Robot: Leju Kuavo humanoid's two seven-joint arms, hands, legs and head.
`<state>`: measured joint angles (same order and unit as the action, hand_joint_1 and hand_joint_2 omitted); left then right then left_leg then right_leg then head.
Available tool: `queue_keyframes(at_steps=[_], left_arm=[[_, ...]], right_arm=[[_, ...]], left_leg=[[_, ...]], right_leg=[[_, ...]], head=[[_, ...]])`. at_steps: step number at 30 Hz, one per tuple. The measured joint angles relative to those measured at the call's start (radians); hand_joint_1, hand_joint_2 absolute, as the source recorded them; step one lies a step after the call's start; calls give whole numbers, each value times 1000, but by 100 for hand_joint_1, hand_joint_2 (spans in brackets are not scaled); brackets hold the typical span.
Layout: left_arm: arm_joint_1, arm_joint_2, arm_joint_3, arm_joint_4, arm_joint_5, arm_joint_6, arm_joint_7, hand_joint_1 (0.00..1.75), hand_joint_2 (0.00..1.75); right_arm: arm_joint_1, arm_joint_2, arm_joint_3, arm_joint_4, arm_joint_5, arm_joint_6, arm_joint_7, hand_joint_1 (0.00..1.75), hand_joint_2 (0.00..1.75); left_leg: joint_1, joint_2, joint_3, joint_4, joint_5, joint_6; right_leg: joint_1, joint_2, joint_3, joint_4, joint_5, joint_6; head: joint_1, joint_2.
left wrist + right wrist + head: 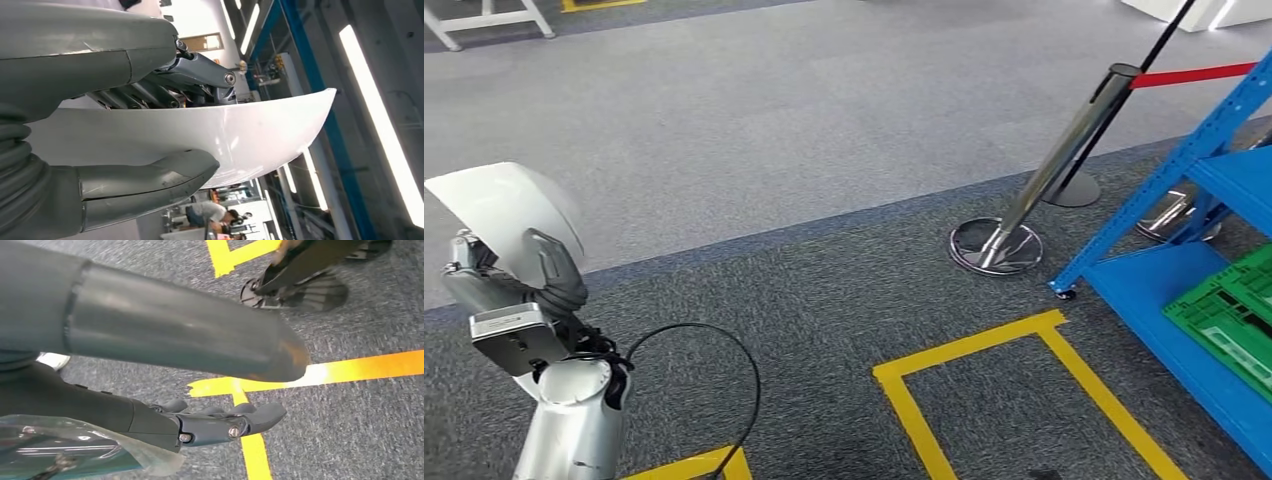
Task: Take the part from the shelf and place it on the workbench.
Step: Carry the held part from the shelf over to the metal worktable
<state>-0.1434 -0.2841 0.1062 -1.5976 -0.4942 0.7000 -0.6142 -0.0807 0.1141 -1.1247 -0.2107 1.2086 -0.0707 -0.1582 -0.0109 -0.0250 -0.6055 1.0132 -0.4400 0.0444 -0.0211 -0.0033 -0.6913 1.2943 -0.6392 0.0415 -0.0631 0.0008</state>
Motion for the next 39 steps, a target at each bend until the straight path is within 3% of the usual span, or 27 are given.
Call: queue_keyframes(at_steps=[1, 3, 4, 6, 7, 9, 11, 13, 15, 16, 18, 19, 20, 22, 24, 26, 28, 29, 30, 31, 32, 33, 35, 37, 39], left_arm=[[3, 0, 1, 0, 0, 0, 0, 175, 175], [5, 0, 2, 0, -1, 0, -1, 175, 175], [4, 0, 3, 0, -2, 0, -1, 175, 175], [4, 1, 5, 0, -6, 0, -3, 175, 175], [4, 1, 6, -1, -8, 0, -3, 175, 175], [6, 2, 7, -2, -12, 0, -3, 175, 175], [6, 3, 8, -2, -14, 0, -1, 175, 175], [6, 3, 8, -3, -18, 0, 3, 175, 175], [10, 3, 9, -3, -19, 0, 5, 175, 175], [13, 4, 9, -3, -19, 0, 5, 175, 175], [15, 4, 9, -3, -19, 0, 5, 175, 175], [15, 4, 9, -3, -19, 0, 5, 175, 175], [15, 3, 9, -3, -19, 0, 5, 175, 175], [15, 3, 8, -3, -19, 0, 5, 175, 175], [16, 3, 8, -3, -21, 0, 5, 175, 175], [15, 2, 8, -5, -28, 0, 5, 175, 175], [14, 1, 6, -7, -43, 0, 3, 175, 175], [15, 0, 6, -7, -50, 0, 3, 175, 175], [17, 0, 6, -7, -58, 0, 3, 175, 175], [18, 0, 6, -7, -64, 0, 3, 175, 175], [19, 0, 6, -6, -68, 0, 3, 175, 175], [19, 0, 5, -7, -71, 0, 3, 175, 175], [19, 0, 4, -7, -73, 0, 3, 175, 175], [19, 0, 2, -7, -74, 0, 4, 175, 175], [20, 2, 1, -8, -73, 0, 6, 175, 175]], right_arm=[[1, 0, 0, 0, 0, 0, 1, 0, 0], [1, 0, 0, 0, 0, 1, 4, 0, 0], [1, 0, 0, 0, 0, 2, 5, 0, 0], [0, 1, 0, 0, 0, 5, 13, 0, 0], [0, 1, 0, 0, 0, 7, 18, 0, 0], [-1, 3, 0, 0, 0, 8, 26, 0, 0], [0, 5, 0, 0, 0, 8, 31, 0, 0], [2, 6, -1, 0, 0, 8, 33, 0, 0], [5, 6, -1, 0, 0, 8, 33, 0, 0], [5, 6, -1, 0, 1, 9, 34, 0, 0], [4, 6, -1, 0, 2, 10, 33, 0, 0], [4, 6, -1, 0, 3, 10, 33, 0, 0], [3, 6, -1, 0, 4, 11, 32, 0, 0], [2, 6, -1, 0, 7, 12, 29, 0, 0], [0, 7, -1, 0, 9, 13, 24, 0, 0], [-3, 8, 0, 0, 10, 13, 18, 0, 0], [-3, 8, 0, 0, 11, 15, 15, 0, 0], [-1, 9, 0, 0, 11, 16, 15, 0, 0], [1, 9, 0, 0, 12, 17, 15, 0, 0], [2, 9, 0, 0, 12, 17, 15, 0, 0], [3, 9, 0, 0, 13, 17, 15, 0, 0], [3, 9, 0, 0, 13, 17, 15, 0, 0], [2, 10, 0, 0, 14, 17, 16, 0, 0], [1, 11, 0, 0, 14, 17, 19, 0, 0], [-1, 12, 0, 0, 15, 17, 22, 0, 0]], left_leg=[[0, -14, 1, 1, -1, -1], [4, -39, 3, 7, -5, -7], [4, -51, 1, 14, -9, -12], [5, -71, -6, 22, -13, -24], [6, -80, -10, 23, -12, -30], [9, -89, -12, 25, -12, -40], [7, -49, -32, 72, -40, -50], [10, 1, -89, 193, -98, -57], [15, 13, -141, 296, -129, -61], [16, 14, -144, 299, -118, -62], [15, 30, -95, 197, -50, -56], [10, 53, -61, 130, -23, -52], [4, 75, -34, 75, -6, -46], [-9, 98, -18, 32, -7, -35], [-9, 77, -17, 20, -4, -24], [-3, 56, -11, 10, 1, -11], [0, 36, -8, 7, 2, -2], [0, 25, -8, 7, 1, 1], [0, 11, -7, 7, 0, 2], [0, -2, -6, 7, 0, 2], [0, -16, -4, 8, -1, 1], [2, -29, -2, 9, -3, -2], [3, -52, 0, 17, -9, -11], [3, -70, -6, 23, -11, -22], [6, -83, -10, 22, -9, -32]], right_leg=[[0, 1, -4, -10, 23, 1], [-4, 17, 36, -125, 101, 2], [-7, 39, 62, -187, 126, 3], [-11, 72, 96, -250, 140, 0], [-9, 75, 101, -253, 136, -4], [-9, 55, 108, -256, 137, -15], [-10, 33, 117, -263, 137, -28], [-6, 8, 125, -264, 132, -37], [-2, -17, 130, -264, 126, -41], [-1, -29, 133, -264, 124, -40], [0, -50, 143, -264, 116, -38], [1, -60, 148, -264, 112, -35], [3, -68, 151, -264, 108, -30], [6, -87, 154, -266, 103, -20], [5, -101, 158, -271, 98, -9], [1, -65, 145, -239, 73, -1], [0, -14, 84, -121, 19, 2], [0, -4, 44, -50, -6, 3], [0, 0, 10, 3, -16, 5], [0, 1, -8, 20, -5, 6], [0, 3, -6, -5, 26, 6], [-2, 10, 15, -67, 70, 6], [-8, 46, 72, -200, 133, 6], [-9, 70, 101, -253, 141, 1], [-7, 55, 106, -257, 141, -10]], head=[[0, 0], [1, 0], [1, 0], [1, 0], [1, 0], [0, 0], [-5, 0], [-10, 0], [-11, 0], [-10, 0], [-10, 0], [-10, 0], [-11, 0], [-10, 0], [-10, 0], [-7, 0], [-1, 0], [2, 0], [2, 0], [2, 0], [2, 0], [3, 0], [2, 0], [3, 0], [3, 0]])
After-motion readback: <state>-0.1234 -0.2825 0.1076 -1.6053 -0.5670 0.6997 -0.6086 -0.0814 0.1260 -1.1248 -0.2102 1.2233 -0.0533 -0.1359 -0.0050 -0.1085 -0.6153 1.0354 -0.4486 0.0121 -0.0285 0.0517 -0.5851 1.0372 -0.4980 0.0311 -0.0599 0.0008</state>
